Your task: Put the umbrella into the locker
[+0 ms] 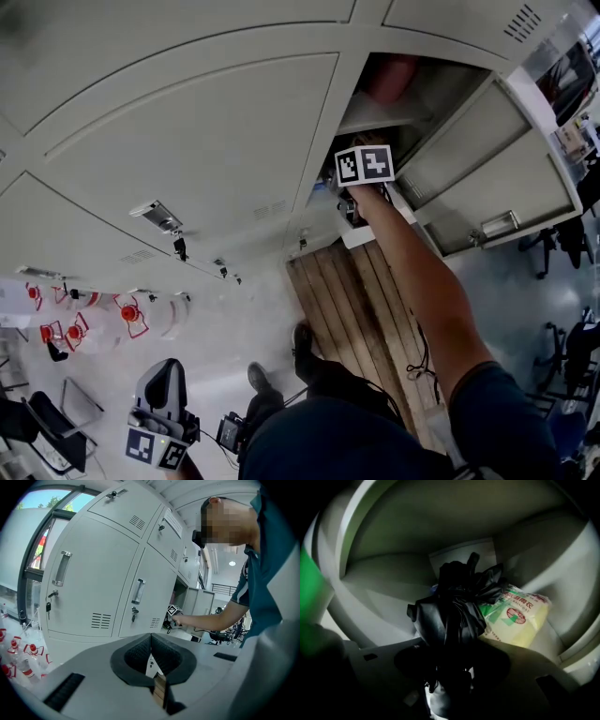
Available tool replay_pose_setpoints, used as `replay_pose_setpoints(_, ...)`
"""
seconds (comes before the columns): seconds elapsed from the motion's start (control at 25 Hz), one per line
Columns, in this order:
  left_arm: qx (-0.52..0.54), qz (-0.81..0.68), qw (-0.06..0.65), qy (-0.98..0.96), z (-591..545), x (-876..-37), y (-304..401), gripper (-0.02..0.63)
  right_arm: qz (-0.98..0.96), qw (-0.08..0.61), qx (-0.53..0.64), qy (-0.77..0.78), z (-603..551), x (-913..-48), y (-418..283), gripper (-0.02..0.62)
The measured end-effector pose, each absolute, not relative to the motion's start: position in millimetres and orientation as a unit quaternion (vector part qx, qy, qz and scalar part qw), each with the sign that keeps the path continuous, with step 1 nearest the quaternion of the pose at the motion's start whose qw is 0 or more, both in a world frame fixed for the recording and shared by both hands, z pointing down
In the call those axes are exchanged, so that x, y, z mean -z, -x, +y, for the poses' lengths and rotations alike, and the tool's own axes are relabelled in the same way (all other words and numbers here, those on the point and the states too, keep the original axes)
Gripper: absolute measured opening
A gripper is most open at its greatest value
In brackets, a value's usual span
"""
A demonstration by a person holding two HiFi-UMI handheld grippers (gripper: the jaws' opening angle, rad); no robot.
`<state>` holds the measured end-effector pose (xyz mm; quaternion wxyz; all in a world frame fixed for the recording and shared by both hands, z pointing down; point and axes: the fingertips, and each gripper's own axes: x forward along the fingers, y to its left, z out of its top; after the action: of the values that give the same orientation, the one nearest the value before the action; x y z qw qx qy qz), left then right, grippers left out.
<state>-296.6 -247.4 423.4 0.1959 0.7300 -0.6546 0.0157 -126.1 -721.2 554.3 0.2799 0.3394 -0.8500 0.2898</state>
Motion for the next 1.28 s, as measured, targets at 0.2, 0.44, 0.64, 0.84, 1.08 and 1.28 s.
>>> replay_pose_setpoints(0.2,-0.014,-0.649,0.192,-0.736,-247,-419,301,0.018,-0.857,0.257,-0.258,-0.365,-717,-553,124,0.233)
replay_pose_setpoints(0.44,-0.017,-0.644,0.193,-0.741,-244,-417,306,0.018,-0.859,0.236,-0.195,-0.41,-711,-542,111,0.253)
replay_pose_setpoints(0.64,-0.018,-0.634,0.188,-0.749,-244,-412,306,0.018,-0.861,0.229,-0.163,-0.423,-700,-530,100,0.255)
replay_pose_setpoints(0.84,-0.02,-0.627,0.175,-0.759,-241,-400,304,0.018,-0.86,0.215,-0.159,-0.435,-688,-516,84,0.255)
replay_pose_setpoints(1.08,-0.018,-0.618,0.152,-0.771,-232,-378,298,0.018,-0.859,0.18,-0.159,-0.452,-651,-478,50,0.253)
replay_pose_setpoints(1.28,-0.017,-0.616,0.12,-0.779,-220,-354,301,0.018,-0.867,0.114,-0.165,-0.456,-596,-425,26,0.252)
